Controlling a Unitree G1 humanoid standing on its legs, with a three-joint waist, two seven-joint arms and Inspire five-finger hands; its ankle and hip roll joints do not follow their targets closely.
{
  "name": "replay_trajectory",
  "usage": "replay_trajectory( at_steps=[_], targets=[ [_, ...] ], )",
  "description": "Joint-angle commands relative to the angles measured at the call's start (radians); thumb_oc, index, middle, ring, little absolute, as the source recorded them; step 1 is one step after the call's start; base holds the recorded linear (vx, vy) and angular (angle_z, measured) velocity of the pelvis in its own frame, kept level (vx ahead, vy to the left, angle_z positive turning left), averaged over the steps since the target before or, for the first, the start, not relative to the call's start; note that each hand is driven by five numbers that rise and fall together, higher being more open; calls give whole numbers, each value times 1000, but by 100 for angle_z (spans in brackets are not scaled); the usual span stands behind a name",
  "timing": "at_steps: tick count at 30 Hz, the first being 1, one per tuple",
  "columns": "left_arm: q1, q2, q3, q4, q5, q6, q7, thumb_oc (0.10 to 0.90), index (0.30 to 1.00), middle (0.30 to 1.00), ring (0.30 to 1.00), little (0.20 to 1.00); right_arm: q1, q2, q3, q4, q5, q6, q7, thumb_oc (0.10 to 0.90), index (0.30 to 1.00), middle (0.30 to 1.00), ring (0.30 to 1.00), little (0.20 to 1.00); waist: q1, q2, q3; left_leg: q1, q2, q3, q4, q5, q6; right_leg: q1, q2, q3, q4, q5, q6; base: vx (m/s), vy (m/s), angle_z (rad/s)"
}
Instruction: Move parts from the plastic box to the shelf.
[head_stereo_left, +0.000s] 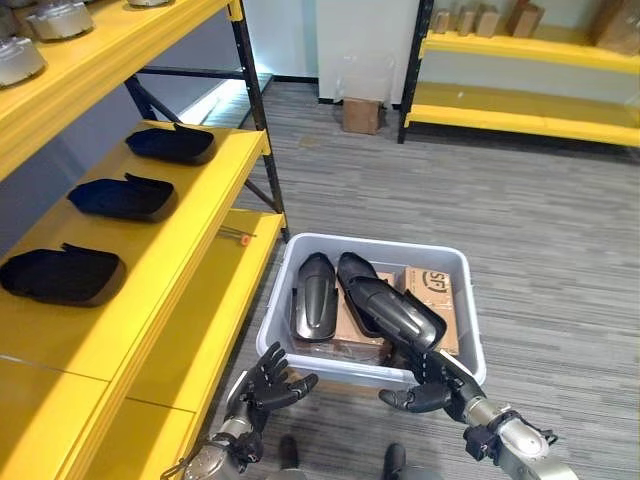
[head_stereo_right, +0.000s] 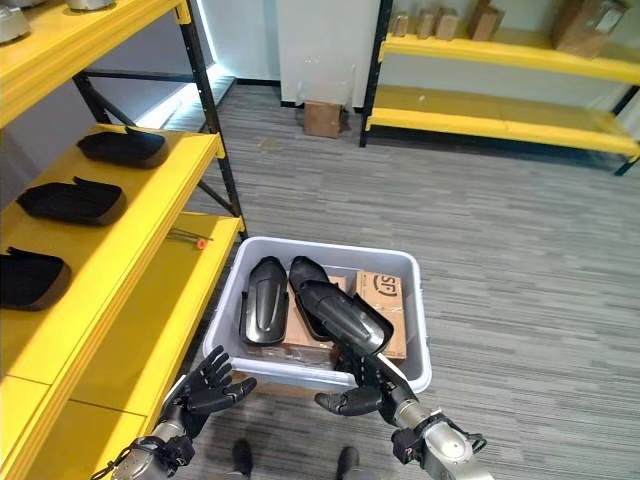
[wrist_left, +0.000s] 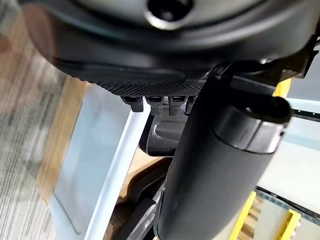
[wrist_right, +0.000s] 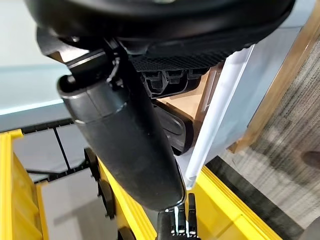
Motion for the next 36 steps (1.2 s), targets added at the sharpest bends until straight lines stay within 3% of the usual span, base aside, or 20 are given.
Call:
replay_trajectory(
  at_steps=[1, 5, 12, 28, 36],
  targets=[
    [-39, 35, 35, -123, -29, -78, -37, 900, 1000, 1000, 1000, 1000, -45, -22, -29, -109, 46, -80, 31, 900, 1000, 1000, 1000, 1000, -8, 18, -47, -11, 47, -18, 79, -49, -7, 106, -57, 6, -7, -68, 38, 67, 177, -21],
    [-36, 47, 39, -127, -25, -78, -40, 900, 1000, 1000, 1000, 1000, -51, -24, -20, -124, 36, -79, 40, 900, 1000, 1000, 1000, 1000, -6, 6, -43, -2, 24, 0, 109, -91, 5, 109, -91, 22, -10, -44, 60, 32, 105, -7],
    [-34, 54, 41, -135, -29, -79, -40, 900, 1000, 1000, 1000, 1000, -53, -32, -14, -148, 14, -78, 45, 900, 1000, 1000, 1000, 1000, -8, -5, -45, 13, 10, 13, 110, -113, 12, 111, -109, 31, -18, -28, 75, 41, 55, -7],
    [-17, 76, 67, -186, -20, -75, -63, 900, 1000, 1000, 1000, 1000, -61, -103, -130, -277, -20, -120, 40, 900, 1000, 1000, 1000, 1000, -12, -27, -56, 11, 5, 18, 100, -124, 12, 110, -113, 24, -47, -7, 90, 18, 7, -1],
    [-52, 97, 48, -206, -24, -75, -70, 900, 1000, 1000, 1000, 1000, -125, -163, -157, -314, 13, -125, 40, 900, 1000, 1000, 1000, 1000, -10, -53, -46, -13, 16, 27, 96, -119, 7, 81, -100, 37, -70, 7, 92, -6, -5, -1]
  ],
)
